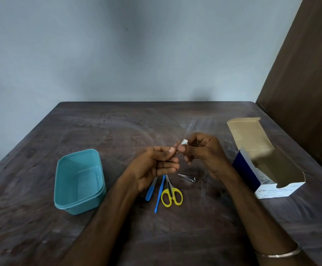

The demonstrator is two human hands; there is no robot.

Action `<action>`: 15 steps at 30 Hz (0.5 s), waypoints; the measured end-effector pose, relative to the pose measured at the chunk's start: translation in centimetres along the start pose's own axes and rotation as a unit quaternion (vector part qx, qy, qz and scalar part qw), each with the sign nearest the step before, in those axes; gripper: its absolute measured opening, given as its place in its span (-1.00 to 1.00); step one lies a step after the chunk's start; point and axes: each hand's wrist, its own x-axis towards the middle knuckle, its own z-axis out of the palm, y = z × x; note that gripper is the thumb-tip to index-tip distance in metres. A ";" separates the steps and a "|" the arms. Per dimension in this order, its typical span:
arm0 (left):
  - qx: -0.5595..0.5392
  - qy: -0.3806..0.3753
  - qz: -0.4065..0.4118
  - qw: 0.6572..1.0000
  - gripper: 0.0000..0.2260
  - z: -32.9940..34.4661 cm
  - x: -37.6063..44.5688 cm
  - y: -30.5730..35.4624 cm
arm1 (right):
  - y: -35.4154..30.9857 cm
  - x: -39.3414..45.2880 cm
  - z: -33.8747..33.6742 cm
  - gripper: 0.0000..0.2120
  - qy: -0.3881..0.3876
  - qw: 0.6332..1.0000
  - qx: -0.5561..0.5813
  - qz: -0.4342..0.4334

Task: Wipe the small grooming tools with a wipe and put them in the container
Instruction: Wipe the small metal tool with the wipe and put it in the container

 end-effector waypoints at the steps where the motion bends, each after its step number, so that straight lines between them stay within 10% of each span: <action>1: 0.014 0.011 0.016 1.000 -0.88 0.0 0.1 -0.2 | 0.0 0.1 0.1 -0.83 0.012 1.000 0.000 -0.002; 6: 0.138 0.076 0.153 0.976 -0.86 0.6 0.4 -1.6 | 0.4 0.2 0.3 -0.75 0.070 0.997 -0.003 0.014; 15: 0.404 0.178 0.335 0.833 -0.89 1.0 1.0 -2.9 | 0.5 0.2 0.8 -0.79 0.081 0.994 0.035 0.062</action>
